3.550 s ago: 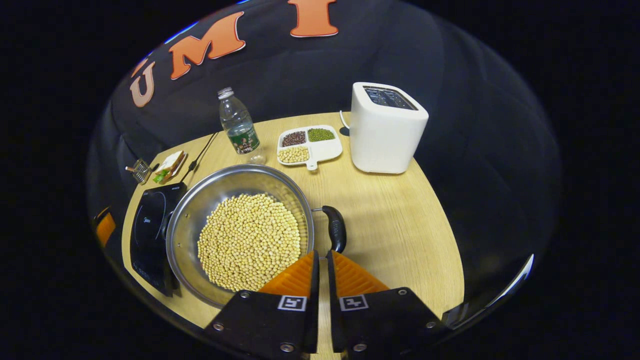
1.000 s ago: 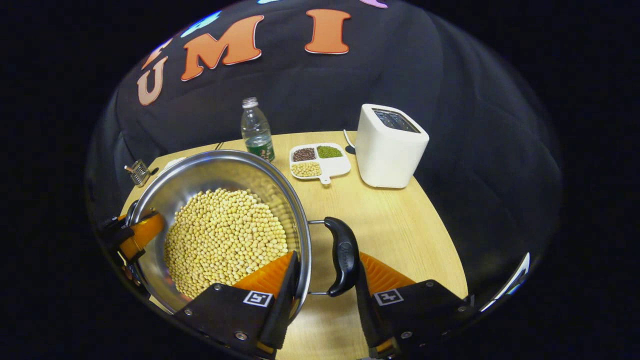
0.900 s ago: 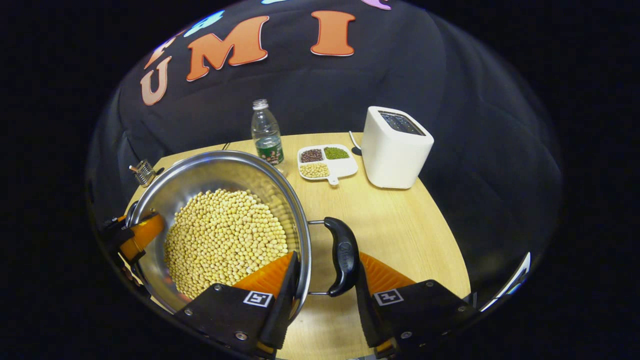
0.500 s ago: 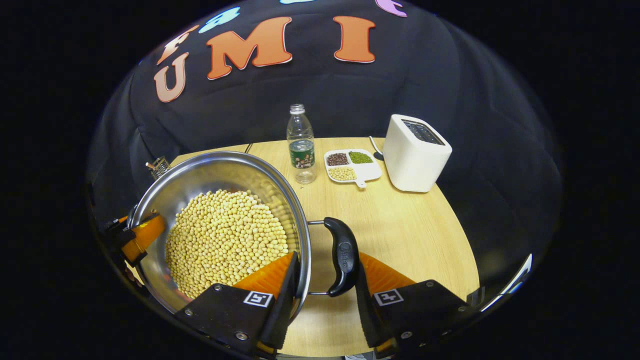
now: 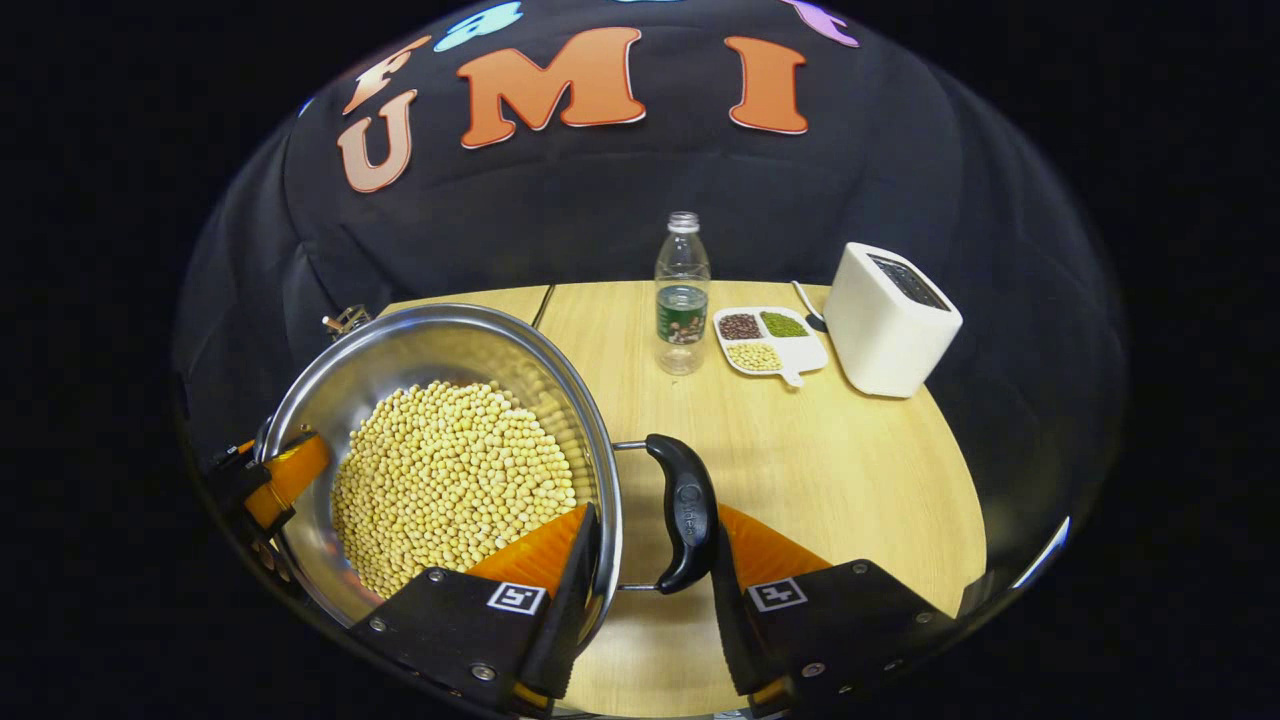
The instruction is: First push the handle of the pot to place it horizontally, then grasp the pot with both hands and set it on the induction cooktop.
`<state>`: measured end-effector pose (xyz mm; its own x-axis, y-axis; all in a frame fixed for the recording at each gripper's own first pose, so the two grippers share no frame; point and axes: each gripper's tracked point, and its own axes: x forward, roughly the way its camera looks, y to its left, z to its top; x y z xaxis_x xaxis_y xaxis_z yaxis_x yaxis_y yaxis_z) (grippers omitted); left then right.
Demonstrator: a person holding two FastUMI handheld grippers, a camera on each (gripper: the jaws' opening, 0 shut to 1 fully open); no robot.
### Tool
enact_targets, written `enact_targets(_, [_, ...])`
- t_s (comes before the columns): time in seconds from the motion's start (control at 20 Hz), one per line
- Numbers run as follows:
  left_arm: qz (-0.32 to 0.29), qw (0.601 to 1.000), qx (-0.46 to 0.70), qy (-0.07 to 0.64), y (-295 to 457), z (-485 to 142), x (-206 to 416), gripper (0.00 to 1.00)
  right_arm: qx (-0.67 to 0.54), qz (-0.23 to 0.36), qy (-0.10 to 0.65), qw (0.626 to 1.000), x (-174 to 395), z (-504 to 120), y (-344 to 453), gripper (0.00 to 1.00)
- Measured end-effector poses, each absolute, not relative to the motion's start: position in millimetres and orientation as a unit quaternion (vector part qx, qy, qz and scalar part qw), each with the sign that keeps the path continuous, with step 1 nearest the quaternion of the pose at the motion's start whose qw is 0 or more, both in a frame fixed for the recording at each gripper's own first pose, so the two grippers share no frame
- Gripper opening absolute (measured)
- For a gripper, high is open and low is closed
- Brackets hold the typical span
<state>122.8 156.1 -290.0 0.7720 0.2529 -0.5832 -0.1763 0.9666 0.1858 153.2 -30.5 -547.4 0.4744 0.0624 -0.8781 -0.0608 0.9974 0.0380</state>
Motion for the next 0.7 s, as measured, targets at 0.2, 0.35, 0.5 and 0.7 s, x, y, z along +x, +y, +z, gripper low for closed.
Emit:
enact_targets(0.2, [0.127,0.938,0.061,0.315,186,-284,125,0.68,-0.001,0.047,0.507,0.860,154,-554,-29,0.59])
enact_targets(0.35, [0.134,0.936,0.064,0.320,206,-288,127,0.67,-0.001,0.055,0.510,0.858,155,-557,-28,0.59])
enact_targets(0.5, [0.140,0.931,0.070,0.331,225,-297,130,0.68,0.000,0.059,0.524,0.850,156,-553,-31,0.59])
enact_targets(0.7, [0.143,0.925,0.062,0.347,243,-319,134,0.69,-0.006,0.061,0.535,0.843,156,-552,-30,0.59])
